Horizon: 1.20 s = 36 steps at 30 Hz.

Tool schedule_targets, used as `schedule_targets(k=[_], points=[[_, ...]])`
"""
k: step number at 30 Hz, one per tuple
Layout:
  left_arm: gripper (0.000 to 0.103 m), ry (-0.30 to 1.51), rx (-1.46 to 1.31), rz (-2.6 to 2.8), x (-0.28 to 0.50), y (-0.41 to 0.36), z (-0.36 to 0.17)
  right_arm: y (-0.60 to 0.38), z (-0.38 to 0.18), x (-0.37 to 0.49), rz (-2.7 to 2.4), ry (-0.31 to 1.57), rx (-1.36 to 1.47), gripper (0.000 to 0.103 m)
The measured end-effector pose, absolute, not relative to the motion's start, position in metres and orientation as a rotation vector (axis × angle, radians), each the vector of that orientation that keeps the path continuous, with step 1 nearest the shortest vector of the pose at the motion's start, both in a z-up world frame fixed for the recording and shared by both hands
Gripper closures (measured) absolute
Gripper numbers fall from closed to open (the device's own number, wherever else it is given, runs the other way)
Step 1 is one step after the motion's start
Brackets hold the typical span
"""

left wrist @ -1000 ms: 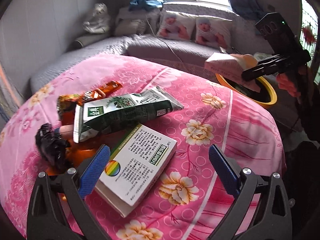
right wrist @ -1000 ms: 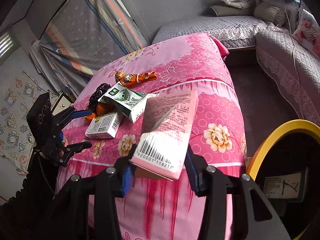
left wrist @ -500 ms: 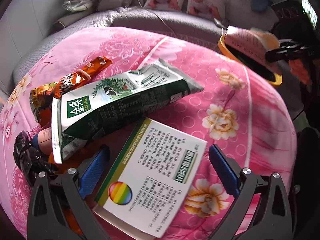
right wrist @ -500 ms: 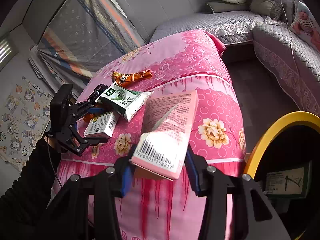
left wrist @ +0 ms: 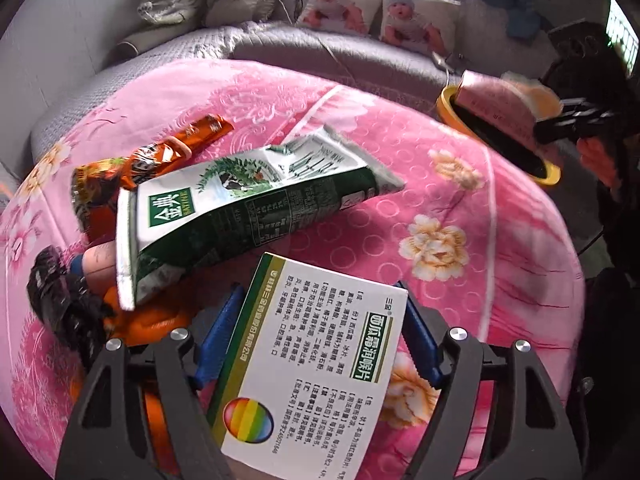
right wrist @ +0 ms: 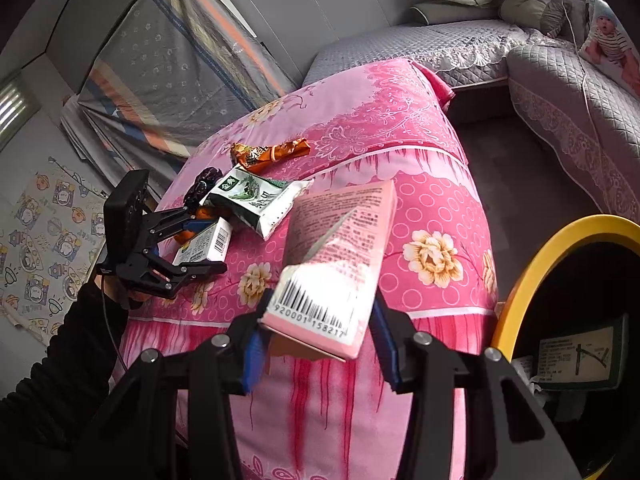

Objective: Collect trash
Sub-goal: 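Grasp the white rainbow-logo box with the left gripper and lift, then carry the pink carton over the yellow bin and open the right gripper while left carries the white box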

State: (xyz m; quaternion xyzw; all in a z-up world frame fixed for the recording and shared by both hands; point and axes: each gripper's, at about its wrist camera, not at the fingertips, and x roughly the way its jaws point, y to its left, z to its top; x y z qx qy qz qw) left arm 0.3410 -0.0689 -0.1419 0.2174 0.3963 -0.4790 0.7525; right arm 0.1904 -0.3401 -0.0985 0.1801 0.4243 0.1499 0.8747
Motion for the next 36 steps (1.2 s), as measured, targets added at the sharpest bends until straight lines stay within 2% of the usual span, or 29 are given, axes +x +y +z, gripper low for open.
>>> schedule_targets(k=[5,10,15,24,36], points=[[0.033,0.748,0.405,-1.040,0.303,-0.041,-0.109,-0.328,-0.093,0.183,0.362,0.881,0.375,0.060],[0.032,0.546,0.241,-0.923,0.247,-0.019,-0.064,-0.317,-0.088,0.178,0.399,0.869,0.380,0.060],[0.032,0.385,0.147,-0.725,0.188,-0.024,-0.022,-0.309,-0.086,0.174,0.437,0.863,0.400,0.060],[0.032,0.366,0.004,-0.556,0.145,-0.057,0.013,-0.311,-0.076,0.159,0.464,0.832,0.427,0.060],[0.032,0.321,0.041,-0.659,0.112,-0.112,0.029,-0.374,-0.066,0.134,0.330,0.746,0.501,0.060]])
